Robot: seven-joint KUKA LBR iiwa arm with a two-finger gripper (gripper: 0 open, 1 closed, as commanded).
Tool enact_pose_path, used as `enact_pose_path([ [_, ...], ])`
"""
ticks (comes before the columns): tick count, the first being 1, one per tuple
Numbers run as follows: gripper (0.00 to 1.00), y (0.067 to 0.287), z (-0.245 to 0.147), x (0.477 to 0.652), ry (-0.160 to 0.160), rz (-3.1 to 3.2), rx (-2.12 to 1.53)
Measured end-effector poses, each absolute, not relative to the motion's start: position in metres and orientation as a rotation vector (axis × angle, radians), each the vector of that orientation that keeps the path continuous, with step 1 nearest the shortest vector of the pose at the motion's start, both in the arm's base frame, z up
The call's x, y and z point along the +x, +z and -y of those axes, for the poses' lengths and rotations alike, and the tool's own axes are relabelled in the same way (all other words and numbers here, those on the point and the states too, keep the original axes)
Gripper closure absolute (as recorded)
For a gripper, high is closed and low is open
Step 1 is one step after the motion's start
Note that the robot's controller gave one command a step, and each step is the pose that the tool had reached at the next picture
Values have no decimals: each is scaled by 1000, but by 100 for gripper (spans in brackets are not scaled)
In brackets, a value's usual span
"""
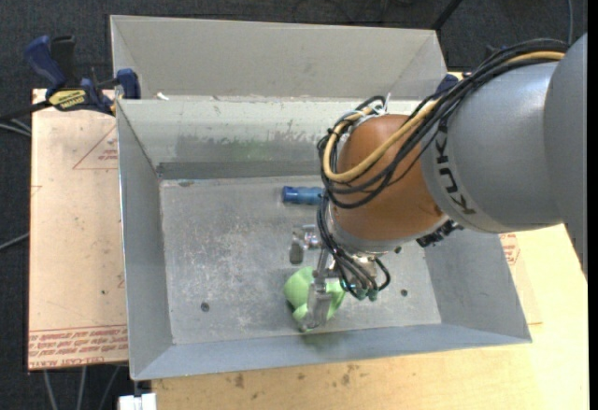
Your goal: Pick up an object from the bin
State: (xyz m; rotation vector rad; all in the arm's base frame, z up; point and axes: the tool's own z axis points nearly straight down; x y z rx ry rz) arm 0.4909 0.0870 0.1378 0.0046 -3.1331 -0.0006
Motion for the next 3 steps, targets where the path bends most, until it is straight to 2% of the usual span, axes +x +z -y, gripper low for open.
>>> enact_pose_path([
  [1,0,67,-48,503,1,3128,-223],
  [2,100,70,-50,504,-2,3132,-223],
  [3,100,229,-60,484,-4,3144,-184],
])
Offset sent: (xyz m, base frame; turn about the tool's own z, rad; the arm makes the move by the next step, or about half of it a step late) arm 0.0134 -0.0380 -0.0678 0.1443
